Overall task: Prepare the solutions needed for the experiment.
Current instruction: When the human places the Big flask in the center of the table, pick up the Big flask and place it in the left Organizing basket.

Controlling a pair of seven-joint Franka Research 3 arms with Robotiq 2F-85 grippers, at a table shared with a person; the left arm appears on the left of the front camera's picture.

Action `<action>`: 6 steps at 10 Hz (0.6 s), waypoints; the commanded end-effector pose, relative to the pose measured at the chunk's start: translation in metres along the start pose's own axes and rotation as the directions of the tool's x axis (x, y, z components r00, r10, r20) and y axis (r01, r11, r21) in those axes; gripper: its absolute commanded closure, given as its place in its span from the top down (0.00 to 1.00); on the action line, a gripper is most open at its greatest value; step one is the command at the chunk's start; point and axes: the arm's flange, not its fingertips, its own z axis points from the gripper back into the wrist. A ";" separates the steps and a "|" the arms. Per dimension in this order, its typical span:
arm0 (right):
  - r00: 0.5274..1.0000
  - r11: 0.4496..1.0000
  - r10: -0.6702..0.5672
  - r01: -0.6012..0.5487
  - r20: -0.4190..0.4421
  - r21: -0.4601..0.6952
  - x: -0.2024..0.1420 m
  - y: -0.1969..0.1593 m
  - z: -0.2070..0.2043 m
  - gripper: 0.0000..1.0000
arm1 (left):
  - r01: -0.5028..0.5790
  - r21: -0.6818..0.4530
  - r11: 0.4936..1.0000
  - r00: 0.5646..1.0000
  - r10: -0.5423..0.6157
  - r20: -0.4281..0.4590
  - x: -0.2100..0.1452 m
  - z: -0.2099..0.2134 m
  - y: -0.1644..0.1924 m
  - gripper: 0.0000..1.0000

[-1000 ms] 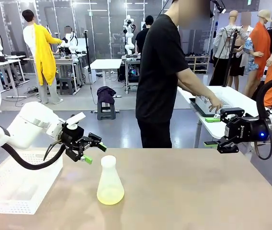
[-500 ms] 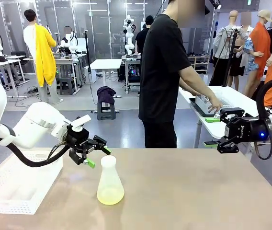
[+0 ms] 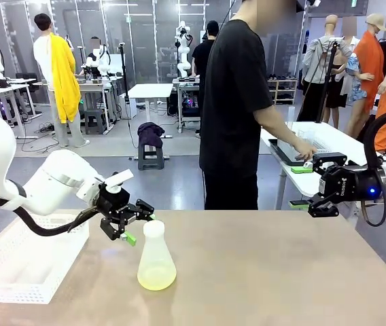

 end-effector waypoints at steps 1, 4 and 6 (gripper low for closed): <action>1.000 1.000 0.002 -0.002 -0.005 0.004 0.000 0.000 0.000 0.84 | -0.017 -0.026 1.000 0.998 0.018 0.058 -0.004 -0.006 0.014 1.00; 1.000 1.000 0.002 -0.002 -0.005 0.004 0.000 0.000 0.000 0.84 | 0.008 -0.028 1.000 0.988 -0.004 0.156 -0.011 -0.014 0.018 1.00; 1.000 1.000 0.002 -0.002 -0.005 0.004 0.000 0.000 0.000 0.84 | 0.012 -0.044 0.999 0.974 -0.001 0.225 -0.015 -0.018 0.020 1.00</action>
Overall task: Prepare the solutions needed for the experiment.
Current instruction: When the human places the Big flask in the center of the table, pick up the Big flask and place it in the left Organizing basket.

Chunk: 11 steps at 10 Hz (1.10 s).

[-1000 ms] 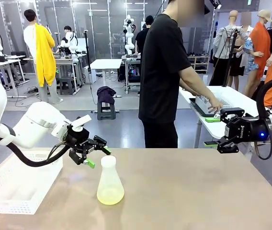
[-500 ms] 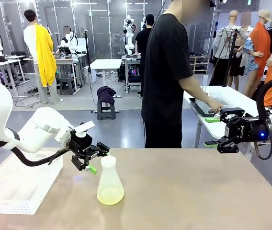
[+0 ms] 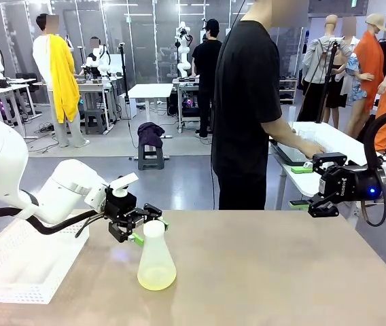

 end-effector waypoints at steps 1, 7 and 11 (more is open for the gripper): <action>1.000 1.000 0.002 -0.002 -0.005 0.004 0.000 0.000 0.000 0.84 | 0.000 -0.031 1.000 0.997 0.002 0.080 -0.004 -0.003 0.009 1.00; 1.000 1.000 0.002 -0.002 -0.005 0.004 0.000 0.000 0.000 0.84 | -0.043 -0.106 0.993 0.994 0.053 0.095 -0.003 -0.027 0.013 1.00; 1.000 1.000 0.002 -0.002 -0.005 0.004 0.000 0.000 0.000 0.84 | -0.094 -0.149 0.984 0.990 0.108 0.089 -0.005 -0.040 0.018 1.00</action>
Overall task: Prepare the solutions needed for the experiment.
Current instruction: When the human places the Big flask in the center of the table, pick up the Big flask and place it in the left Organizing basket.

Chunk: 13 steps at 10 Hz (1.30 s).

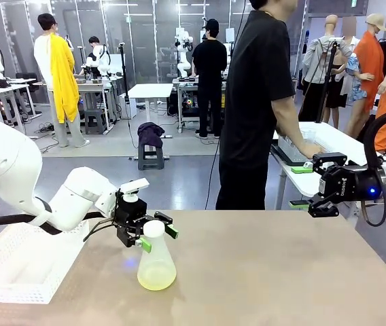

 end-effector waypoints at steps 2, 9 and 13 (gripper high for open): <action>1.000 1.000 0.002 -0.002 -0.005 0.004 0.000 0.000 0.000 0.84 | -0.006 -0.047 0.999 1.000 0.007 0.022 0.004 0.002 0.009 1.00; 1.000 1.000 0.002 -0.002 -0.005 0.004 0.000 0.000 0.000 0.84 | 0.095 -0.100 0.990 0.995 -0.091 0.038 -0.007 0.011 -0.005 1.00; 1.000 1.000 0.002 -0.002 -0.005 0.004 0.000 0.000 0.000 0.84 | 0.127 -0.131 0.983 0.991 -0.120 0.056 -0.006 0.008 -0.003 0.82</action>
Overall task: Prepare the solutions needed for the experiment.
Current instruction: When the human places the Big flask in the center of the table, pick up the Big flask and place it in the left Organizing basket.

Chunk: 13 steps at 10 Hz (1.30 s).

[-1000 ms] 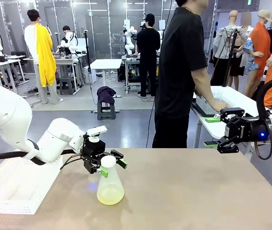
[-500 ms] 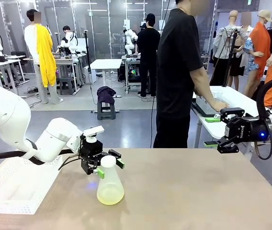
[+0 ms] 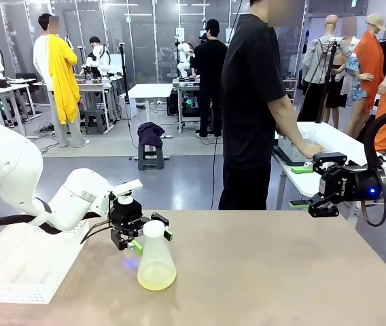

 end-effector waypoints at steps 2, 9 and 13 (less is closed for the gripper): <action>1.000 1.000 0.002 -0.002 -0.005 0.004 0.000 0.000 -0.001 0.84 | 0.003 -0.048 0.999 1.000 -0.003 0.012 -0.006 0.005 0.010 0.66; 1.000 1.000 0.002 -0.002 -0.005 0.004 0.000 0.000 -0.001 0.84 | -0.023 -0.043 0.999 1.000 0.023 0.005 -0.010 0.004 0.015 0.11; 1.000 1.000 0.002 -0.002 -0.005 0.004 0.000 0.000 -0.001 0.84 | -0.050 -0.013 0.999 0.999 0.050 -0.021 -0.008 0.007 0.012 0.08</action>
